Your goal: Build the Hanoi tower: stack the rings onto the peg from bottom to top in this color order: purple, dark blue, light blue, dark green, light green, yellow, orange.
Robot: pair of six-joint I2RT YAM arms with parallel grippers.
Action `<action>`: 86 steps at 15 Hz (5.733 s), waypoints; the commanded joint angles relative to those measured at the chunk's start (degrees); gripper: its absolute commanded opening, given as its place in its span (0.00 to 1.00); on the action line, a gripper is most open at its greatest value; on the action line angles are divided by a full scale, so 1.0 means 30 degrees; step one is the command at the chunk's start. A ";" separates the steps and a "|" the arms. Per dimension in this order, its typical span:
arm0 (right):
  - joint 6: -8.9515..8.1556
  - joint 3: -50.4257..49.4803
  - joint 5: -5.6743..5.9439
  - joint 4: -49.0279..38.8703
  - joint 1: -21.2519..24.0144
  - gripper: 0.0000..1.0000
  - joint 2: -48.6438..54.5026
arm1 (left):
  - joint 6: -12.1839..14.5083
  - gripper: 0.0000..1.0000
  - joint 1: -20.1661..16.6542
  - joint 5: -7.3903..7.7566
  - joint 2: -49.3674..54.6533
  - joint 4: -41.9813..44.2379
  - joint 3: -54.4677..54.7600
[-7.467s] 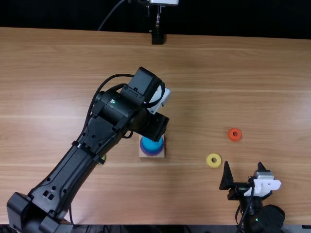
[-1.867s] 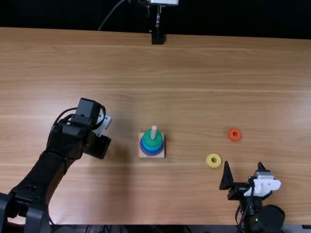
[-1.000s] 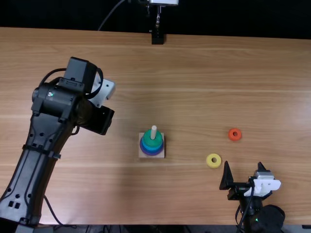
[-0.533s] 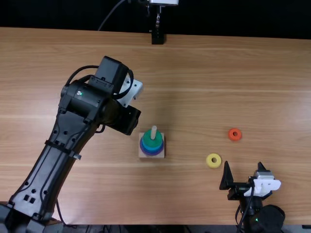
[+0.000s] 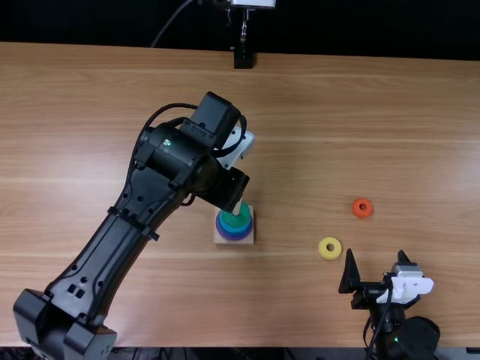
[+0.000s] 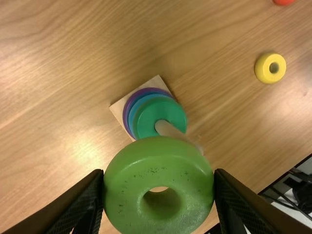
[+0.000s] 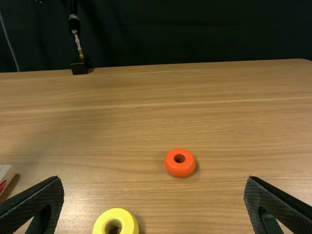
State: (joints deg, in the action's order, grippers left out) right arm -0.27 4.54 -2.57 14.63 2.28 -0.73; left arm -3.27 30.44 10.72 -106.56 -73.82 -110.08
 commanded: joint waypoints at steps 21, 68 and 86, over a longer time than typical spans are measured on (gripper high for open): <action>-0.0050 -0.1219 -0.0163 0.1401 0.0205 1.00 0.0244 | -0.0317 0.18 0.1193 0.0047 -0.1393 -0.0319 -0.1011; -0.0050 -0.1219 -0.0163 0.1401 0.0205 1.00 0.0244 | -0.0001 1.00 -0.9413 -0.1710 3.1654 2.2814 3.4292; -0.0050 -0.1219 -0.0163 0.1401 0.0205 1.00 0.0244 | 0.0035 1.00 -0.9471 -0.3749 3.5521 1.5924 3.6694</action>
State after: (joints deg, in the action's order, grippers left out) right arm -0.25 4.54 -2.57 14.68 2.28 -0.73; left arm -3.27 2.24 0.03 -0.67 -21.43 -6.00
